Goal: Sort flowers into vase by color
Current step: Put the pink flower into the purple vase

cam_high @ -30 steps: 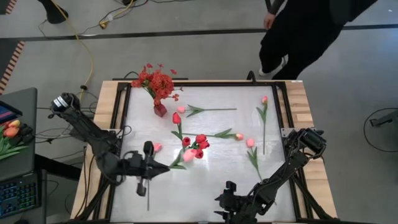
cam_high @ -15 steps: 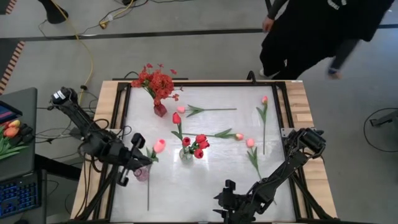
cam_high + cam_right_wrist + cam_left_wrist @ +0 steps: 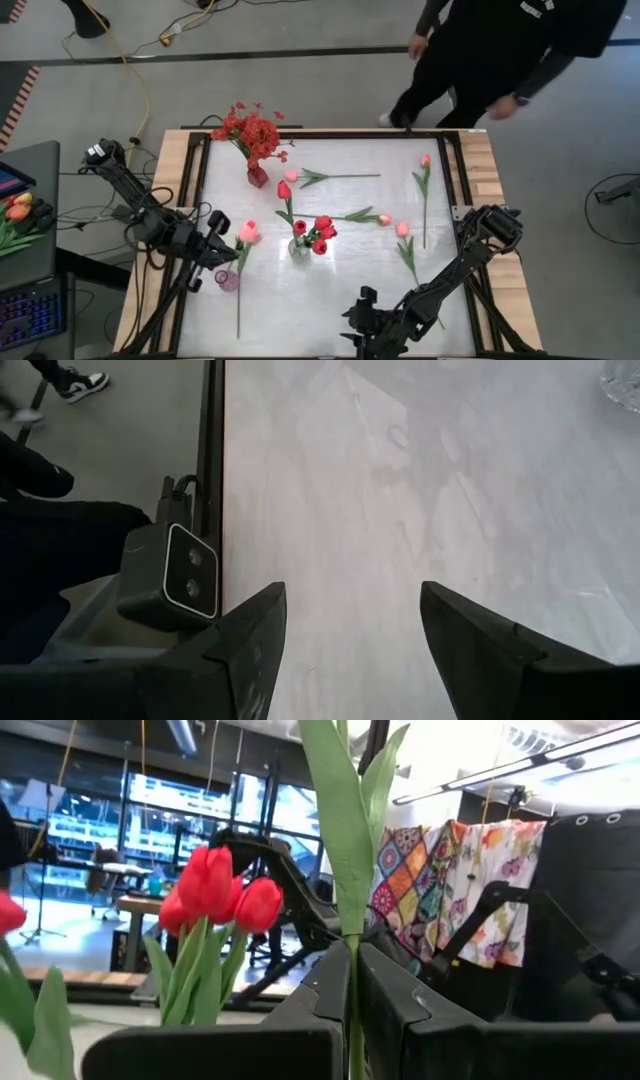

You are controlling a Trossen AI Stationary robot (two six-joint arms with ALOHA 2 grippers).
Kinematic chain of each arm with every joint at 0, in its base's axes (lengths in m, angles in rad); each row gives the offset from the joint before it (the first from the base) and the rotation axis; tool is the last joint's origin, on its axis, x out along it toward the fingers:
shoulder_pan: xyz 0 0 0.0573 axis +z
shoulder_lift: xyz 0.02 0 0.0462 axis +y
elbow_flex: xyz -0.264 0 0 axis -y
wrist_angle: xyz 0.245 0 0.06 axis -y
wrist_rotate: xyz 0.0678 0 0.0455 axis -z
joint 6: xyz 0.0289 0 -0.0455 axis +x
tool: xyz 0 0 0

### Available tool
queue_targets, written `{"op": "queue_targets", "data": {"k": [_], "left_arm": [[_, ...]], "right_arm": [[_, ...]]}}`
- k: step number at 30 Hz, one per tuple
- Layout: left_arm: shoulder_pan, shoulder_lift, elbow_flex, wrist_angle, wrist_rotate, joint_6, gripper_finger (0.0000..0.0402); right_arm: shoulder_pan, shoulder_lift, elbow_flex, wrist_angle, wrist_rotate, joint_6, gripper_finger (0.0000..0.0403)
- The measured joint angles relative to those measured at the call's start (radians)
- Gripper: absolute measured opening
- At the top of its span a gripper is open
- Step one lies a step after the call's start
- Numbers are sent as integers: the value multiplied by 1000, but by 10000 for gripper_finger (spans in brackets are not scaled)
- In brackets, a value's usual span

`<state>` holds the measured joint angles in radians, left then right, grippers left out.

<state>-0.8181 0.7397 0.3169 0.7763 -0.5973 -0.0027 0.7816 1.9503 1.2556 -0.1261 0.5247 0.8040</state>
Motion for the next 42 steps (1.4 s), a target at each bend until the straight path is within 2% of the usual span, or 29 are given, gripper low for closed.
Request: {"op": "queue_targets", "data": {"k": [19, 42], "left_arm": [[-1, -165, -161, 2, 18, -85, 0], [-1, -164, -181, -6, 134, -21, 0]], "right_arm": [[0, 0, 0, 0, -2, 0, 258], [-5, 0, 0, 3, -3, 11, 258]]}}
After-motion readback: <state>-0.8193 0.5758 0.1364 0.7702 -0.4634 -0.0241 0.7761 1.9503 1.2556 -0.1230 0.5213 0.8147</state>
